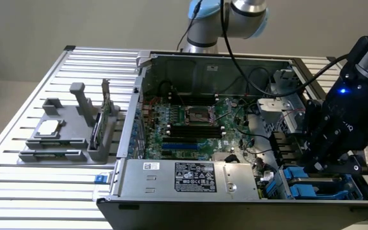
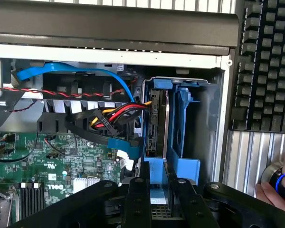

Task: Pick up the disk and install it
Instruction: 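Insert the first disk wire, then insert the second disk wire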

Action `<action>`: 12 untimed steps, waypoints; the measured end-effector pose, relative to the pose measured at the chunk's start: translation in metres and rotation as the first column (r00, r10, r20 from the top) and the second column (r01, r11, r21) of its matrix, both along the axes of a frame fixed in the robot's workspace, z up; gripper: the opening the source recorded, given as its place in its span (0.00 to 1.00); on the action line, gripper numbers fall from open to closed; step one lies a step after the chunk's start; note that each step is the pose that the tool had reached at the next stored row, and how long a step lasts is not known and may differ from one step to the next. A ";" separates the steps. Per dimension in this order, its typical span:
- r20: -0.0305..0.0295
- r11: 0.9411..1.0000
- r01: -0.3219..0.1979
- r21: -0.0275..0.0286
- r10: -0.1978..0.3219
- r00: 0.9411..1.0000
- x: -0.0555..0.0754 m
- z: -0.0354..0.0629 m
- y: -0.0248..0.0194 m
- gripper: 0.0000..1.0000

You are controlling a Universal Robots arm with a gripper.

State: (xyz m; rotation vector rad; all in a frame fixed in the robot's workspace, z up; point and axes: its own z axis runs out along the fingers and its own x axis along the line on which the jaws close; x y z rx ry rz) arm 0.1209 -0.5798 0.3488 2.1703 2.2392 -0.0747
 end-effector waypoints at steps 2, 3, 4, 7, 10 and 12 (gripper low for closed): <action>0.000 1.000 0.000 0.000 0.000 1.000 0.000 0.0000 0.0000 0.26; 0.000 1.000 0.000 0.000 0.000 1.000 0.000 0.0000 0.0000 0.26; 0.000 1.000 0.000 0.000 0.000 1.000 0.000 0.0000 0.0000 0.26; 0.000 1.000 0.000 0.000 0.000 1.000 0.000 0.0000 0.0000 0.26; 0.000 1.000 0.000 0.000 0.000 1.000 0.000 0.0000 0.0000 0.26; 0.000 1.000 0.000 0.000 0.000 1.000 0.000 0.0000 0.0000 0.26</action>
